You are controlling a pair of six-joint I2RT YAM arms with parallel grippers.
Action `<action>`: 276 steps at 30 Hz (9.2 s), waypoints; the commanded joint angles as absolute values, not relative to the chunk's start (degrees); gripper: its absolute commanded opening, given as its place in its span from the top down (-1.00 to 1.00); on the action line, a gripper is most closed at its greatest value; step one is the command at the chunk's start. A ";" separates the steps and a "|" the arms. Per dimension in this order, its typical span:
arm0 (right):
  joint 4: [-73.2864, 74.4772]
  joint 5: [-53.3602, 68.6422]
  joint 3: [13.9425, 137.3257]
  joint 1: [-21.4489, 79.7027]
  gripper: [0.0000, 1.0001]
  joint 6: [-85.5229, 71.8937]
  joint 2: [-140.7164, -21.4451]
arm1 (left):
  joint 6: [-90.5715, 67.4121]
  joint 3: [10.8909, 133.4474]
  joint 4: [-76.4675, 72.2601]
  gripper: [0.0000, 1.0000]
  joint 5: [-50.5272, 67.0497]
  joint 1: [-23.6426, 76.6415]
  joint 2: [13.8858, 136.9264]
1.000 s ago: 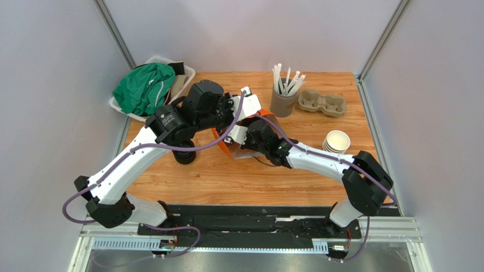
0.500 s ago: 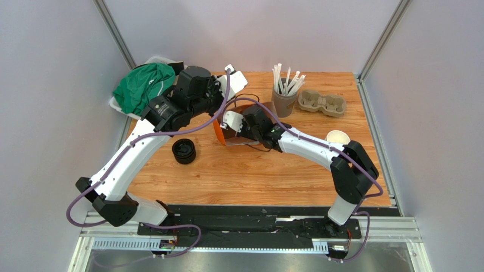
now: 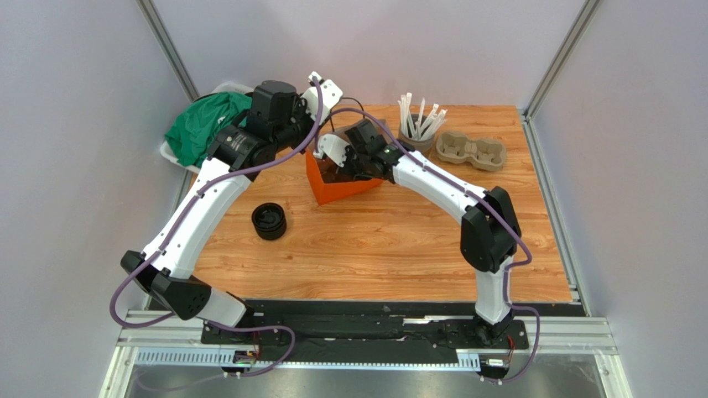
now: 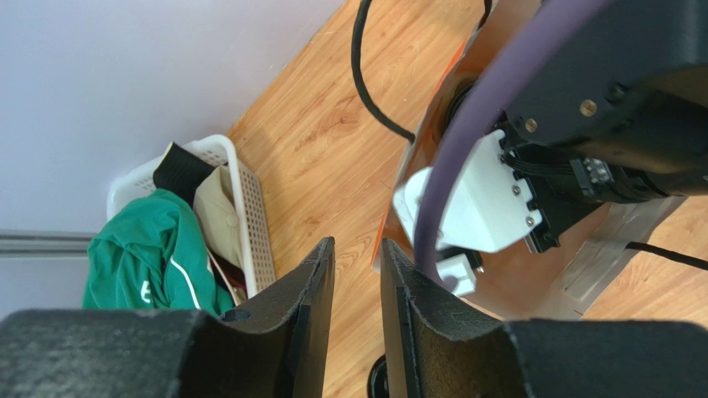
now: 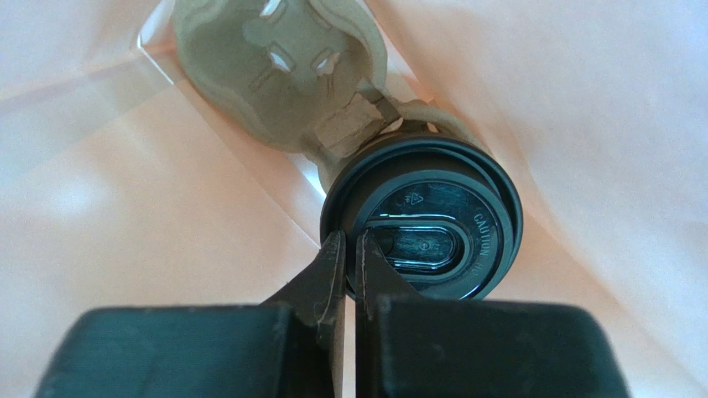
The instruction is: Pack the takeout coffee
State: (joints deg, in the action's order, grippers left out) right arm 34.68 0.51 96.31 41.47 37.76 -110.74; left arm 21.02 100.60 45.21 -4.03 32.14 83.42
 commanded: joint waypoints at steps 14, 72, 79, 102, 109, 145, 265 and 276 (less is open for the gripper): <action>58.71 8.61 126.56 38.15 1.00 38.14 -129.55 | 11.08 100.38 39.20 0.28 1.40 23.73 86.31; 30.32 -14.76 121.21 37.35 -0.86 26.81 -97.92 | 6.59 88.07 32.70 -0.28 7.82 23.47 79.28; 34.18 -1.36 107.77 37.18 -0.92 27.25 -85.97 | 6.59 87.98 32.17 -0.48 9.75 23.47 76.12; 30.50 17.13 94.65 32.08 -0.49 26.37 -86.38 | 14.07 83.24 42.10 -0.92 18.28 18.90 59.94; 34.19 22.76 100.62 31.99 -0.27 25.49 -91.92 | 12.48 81.30 40.78 -0.93 21.71 15.65 58.80; 31.38 7.39 84.21 39.72 1.00 21.01 -75.15 | 8.00 75.32 36.74 -0.98 31.64 9.40 56.51; 25.31 -9.49 100.02 20.04 -0.20 12.48 -107.22 | 1.32 68.12 29.62 -0.98 39.20 0.35 53.70; 22.94 -7.73 98.70 19.51 -0.09 14.32 -107.93 | 0.61 67.59 29.00 -0.98 40.34 -1.49 53.61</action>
State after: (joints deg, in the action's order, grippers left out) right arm 26.15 -7.92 97.89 19.84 13.23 -108.14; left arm 1.34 67.75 31.40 38.59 -0.80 54.65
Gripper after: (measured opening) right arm 0.557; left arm 0.990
